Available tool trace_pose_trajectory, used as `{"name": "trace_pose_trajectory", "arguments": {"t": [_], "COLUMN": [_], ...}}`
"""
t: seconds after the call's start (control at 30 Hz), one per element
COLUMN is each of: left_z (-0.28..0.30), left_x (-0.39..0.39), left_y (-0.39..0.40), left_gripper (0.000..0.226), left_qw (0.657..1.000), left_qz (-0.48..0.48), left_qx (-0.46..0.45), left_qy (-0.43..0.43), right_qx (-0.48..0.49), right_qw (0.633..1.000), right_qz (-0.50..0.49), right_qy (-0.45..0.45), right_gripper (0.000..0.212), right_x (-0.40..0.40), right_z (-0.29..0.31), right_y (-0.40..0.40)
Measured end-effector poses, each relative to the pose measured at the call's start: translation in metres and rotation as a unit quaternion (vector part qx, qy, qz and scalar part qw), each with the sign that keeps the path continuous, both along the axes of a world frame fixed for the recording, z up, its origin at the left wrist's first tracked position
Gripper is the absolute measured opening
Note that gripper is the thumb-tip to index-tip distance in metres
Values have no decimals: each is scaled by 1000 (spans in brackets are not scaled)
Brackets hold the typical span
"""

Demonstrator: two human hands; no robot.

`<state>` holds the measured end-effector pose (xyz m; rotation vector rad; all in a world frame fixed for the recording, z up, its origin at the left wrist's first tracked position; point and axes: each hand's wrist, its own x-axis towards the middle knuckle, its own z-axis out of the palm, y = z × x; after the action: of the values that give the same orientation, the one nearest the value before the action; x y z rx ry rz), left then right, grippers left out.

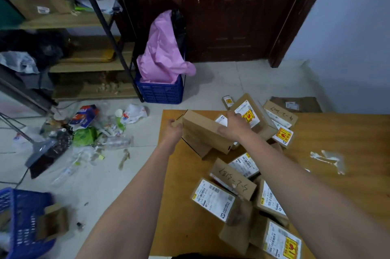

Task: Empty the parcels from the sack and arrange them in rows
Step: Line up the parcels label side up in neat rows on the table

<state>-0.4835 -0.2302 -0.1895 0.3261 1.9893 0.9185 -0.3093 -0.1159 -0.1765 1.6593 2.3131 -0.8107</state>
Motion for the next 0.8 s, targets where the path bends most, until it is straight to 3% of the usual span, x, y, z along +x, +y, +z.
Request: {"name": "trace_pose_trajectory", "arguments": {"t": [0.17, 0.4, 0.6, 0.67, 0.8], "left_z": [-9, -23, -40, -47, -56], "left_x": [-13, -32, -21, -18, -13], "left_y": [27, 62, 87, 93, 106], "left_gripper": [61, 87, 100, 94, 50], "left_qw": [1000, 990, 985, 985, 989], "left_qz": [6, 32, 50, 48, 22], "left_qx": [12, -4, -50, -59, -65], "left_qy": [-4, -141, -159, -156, -133], "right_qx": [148, 24, -43, -87, -124], "right_qw": [984, 985, 987, 987, 986], "right_qz": [-103, -168, -138, -115, -83], "right_qy": [11, -38, -71, -73, -78], "right_gripper": [50, 89, 109, 120, 136], "right_x": [16, 68, 88, 91, 94], "right_z": [8, 9, -5, -12, -30], "right_y": [39, 109, 155, 168, 188]}}
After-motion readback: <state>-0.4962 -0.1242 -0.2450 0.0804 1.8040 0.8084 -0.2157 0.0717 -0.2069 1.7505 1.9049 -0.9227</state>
